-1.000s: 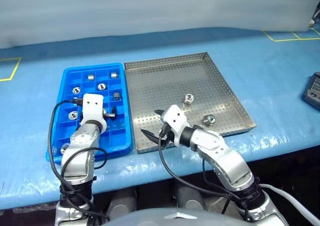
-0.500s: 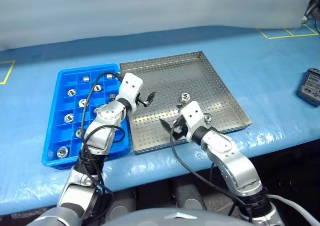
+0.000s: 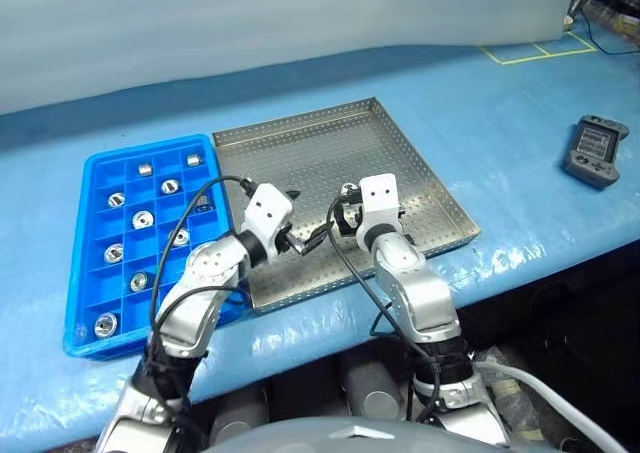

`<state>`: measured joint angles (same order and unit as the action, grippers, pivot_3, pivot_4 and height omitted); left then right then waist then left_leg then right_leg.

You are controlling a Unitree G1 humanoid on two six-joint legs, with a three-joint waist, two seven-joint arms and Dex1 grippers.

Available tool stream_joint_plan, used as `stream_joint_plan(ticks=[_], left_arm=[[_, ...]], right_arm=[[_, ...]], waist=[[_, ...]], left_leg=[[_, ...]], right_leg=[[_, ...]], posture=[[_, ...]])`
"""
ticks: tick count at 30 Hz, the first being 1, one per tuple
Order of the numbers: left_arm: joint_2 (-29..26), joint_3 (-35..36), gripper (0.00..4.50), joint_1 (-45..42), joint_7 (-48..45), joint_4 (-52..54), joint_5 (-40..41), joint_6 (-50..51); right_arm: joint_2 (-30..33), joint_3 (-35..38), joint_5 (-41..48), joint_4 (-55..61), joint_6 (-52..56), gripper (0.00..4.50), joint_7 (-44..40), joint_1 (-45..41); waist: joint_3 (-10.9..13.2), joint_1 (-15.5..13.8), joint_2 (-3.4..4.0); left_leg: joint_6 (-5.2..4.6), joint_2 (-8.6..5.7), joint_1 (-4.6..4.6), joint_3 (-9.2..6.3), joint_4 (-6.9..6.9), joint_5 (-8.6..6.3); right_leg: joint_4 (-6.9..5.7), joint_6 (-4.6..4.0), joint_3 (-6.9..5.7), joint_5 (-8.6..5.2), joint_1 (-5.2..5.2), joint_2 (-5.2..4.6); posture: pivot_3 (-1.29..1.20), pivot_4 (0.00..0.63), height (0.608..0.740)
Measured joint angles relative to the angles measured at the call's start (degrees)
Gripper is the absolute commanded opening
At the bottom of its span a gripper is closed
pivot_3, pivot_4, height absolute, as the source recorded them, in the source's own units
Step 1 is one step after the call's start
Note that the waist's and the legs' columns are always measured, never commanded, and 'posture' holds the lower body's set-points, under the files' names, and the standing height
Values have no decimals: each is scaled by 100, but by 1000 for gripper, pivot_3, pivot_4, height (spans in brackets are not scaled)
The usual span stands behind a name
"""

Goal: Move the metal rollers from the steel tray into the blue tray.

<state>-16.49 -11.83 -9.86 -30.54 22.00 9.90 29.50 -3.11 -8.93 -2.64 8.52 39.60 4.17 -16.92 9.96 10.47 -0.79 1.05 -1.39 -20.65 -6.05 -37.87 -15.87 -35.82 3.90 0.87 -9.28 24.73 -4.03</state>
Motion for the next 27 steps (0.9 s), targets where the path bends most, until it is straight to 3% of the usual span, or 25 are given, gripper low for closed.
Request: stream_joint_plan(ticks=[7, 13, 21, 22, 27], left_arm=[[-307, -136, 4474, 678, -374, 715, 313, 7], [-348, -290, 4474, 766, -374, 878, 422, 52], [-263, -705, 4500, 852, -283, 981, 425, 111], [-259, -706, 4500, 862, -247, 985, 425, 111], [-57, -624, 4500, 918, 111, 1007, 398, 70]], right_arm=[[-282, 351, 7, -958, -238, 4500, 219, -550], [-457, 771, 101, -1668, -445, 4500, 465, -933], [-549, 1051, 243, -2436, -787, 1867, 572, -1251], [-549, 1049, 249, -2455, -808, 1689, 570, -1251], [-549, 916, 221, -2452, -829, 1695, 458, -1251]], waist=[[1, -94, 2], [2, -223, 5], [1, -368, 8], [1, -371, 9], [1, -373, 9]], left_leg=[[-2, 0, 1, -2, 0, -1], [-2, 0, 3, -1, 3, -1], [-3, 0, 3, -1, 5, -1], [-3, 0, 3, -1, 5, -1], [-3, 0, 3, -1, 5, -1]], right_leg=[[-1, -6, -2, -4, 0, 0], [0, -7, -2, -3, 0, 2], [0, -13, -2, -6, 1, 2], [0, -18, -2, -10, 1, 2], [-1, -24, -2, -13, 1, 2]], posture=[[-125, 150, 740], [-102, 150, 740], [-89, 150, 740], [-87, 150, 740], [-67, 150, 740]])
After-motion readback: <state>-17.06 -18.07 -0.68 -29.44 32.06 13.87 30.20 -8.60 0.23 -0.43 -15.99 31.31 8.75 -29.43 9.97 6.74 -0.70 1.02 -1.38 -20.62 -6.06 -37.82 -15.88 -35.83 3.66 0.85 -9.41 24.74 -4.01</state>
